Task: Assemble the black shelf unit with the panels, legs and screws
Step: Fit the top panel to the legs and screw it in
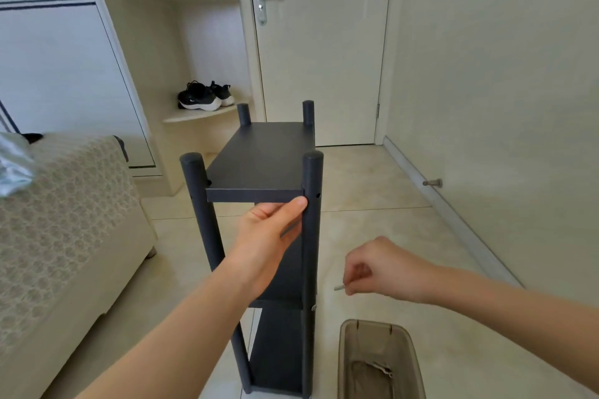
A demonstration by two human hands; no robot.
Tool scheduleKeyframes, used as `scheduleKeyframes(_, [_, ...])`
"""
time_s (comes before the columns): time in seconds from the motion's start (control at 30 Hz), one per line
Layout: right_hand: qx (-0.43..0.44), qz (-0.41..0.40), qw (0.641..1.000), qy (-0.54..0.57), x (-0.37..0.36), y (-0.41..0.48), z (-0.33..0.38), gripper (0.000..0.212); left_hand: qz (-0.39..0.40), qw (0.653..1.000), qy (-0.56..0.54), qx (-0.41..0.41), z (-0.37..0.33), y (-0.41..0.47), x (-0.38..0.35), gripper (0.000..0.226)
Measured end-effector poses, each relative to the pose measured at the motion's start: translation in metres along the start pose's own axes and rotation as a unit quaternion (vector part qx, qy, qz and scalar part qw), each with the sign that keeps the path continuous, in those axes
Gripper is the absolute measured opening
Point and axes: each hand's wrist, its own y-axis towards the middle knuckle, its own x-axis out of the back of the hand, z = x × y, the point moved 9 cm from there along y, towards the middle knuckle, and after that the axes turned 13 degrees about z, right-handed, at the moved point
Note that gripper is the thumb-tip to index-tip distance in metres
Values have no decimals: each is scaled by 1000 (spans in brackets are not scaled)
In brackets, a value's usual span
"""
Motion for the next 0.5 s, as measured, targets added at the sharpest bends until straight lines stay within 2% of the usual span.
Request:
scheduleKeyframes(0.1, [37, -144, 978, 145, 35, -36, 24, 7, 3, 1000, 1, -2, 2, 0, 1, 40])
scheduleKeyframes(0.27, [116, -298, 916, 241, 78, -63, 54, 18, -12, 1000, -16, -9, 3, 0, 5, 42])
scheduleKeyframes(0.33, [126, -325, 903, 251, 84, -63, 57, 18, -13, 1000, -23, -11, 3, -1, 4, 40])
scheduleKeyframes(0.5, [104, -329, 909, 233, 85, -58, 57, 15, -16, 1000, -25, -10, 4, 0, 3, 47])
